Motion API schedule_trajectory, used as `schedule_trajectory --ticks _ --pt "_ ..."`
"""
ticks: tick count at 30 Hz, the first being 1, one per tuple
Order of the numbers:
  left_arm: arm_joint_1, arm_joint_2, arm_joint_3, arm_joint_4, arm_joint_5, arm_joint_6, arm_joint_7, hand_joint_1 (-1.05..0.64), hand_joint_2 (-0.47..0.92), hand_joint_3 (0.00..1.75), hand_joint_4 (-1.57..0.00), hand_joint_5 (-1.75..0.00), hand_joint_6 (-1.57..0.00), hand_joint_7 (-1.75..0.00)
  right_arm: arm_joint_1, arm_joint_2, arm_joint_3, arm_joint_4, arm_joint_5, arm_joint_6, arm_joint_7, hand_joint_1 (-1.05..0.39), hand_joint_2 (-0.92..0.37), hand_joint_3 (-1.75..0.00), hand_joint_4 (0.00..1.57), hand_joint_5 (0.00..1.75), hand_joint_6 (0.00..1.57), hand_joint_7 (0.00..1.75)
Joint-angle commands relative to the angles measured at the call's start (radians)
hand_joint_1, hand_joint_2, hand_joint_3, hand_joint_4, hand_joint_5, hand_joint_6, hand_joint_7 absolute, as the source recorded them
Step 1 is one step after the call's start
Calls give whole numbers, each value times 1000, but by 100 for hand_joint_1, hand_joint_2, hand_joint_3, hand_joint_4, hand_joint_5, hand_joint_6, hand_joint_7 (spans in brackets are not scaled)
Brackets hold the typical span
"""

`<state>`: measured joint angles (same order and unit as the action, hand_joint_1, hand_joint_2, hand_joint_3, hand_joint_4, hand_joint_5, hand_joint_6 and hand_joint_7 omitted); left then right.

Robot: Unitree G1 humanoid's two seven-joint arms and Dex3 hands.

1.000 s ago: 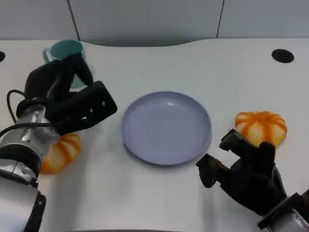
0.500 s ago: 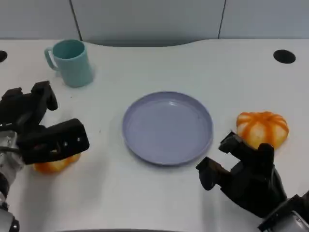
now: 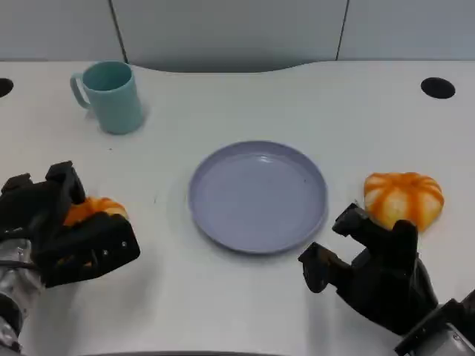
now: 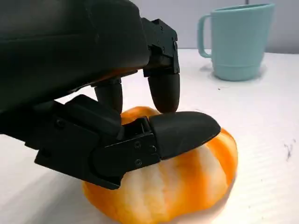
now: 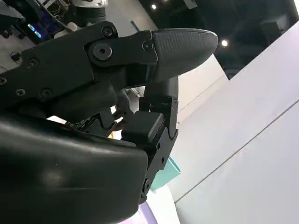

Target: Grasp the bread from the table and place it into the plate.

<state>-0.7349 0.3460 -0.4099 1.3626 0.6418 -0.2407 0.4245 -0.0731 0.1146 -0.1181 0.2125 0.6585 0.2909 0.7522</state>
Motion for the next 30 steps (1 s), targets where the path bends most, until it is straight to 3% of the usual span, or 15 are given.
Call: schedule_trajectory --ticks 1,10,18,27,30 --pt "24 -16 6 12 -7 12 -6 -105 92 90 0 -175 0 -175 5 -15 -4 -21 12 13 -1 -78 -92 -29 93 142 90 86" --pt "10 -46 5 18 -3 28 -4 -105 92 88 0 -175 0 -175 12 -20 -5 -33 5 13 4 -78 -92 -30 93 143 90 87" --pt "-1 -73 8 20 -3 45 5 -105 92 71 0 -175 0 -175 16 -33 -18 -33 10 14 16 -77 -92 -31 93 143 89 88" --pt "-18 -115 12 21 -6 43 21 -105 92 68 0 -175 0 -175 -6 -41 -53 38 21 -41 96 -75 -92 -38 87 149 80 98" --pt "-34 -133 17 20 -12 44 10 -105 92 67 0 -175 0 -175 -19 -46 -63 74 24 -42 120 -76 -92 -34 88 142 80 95"
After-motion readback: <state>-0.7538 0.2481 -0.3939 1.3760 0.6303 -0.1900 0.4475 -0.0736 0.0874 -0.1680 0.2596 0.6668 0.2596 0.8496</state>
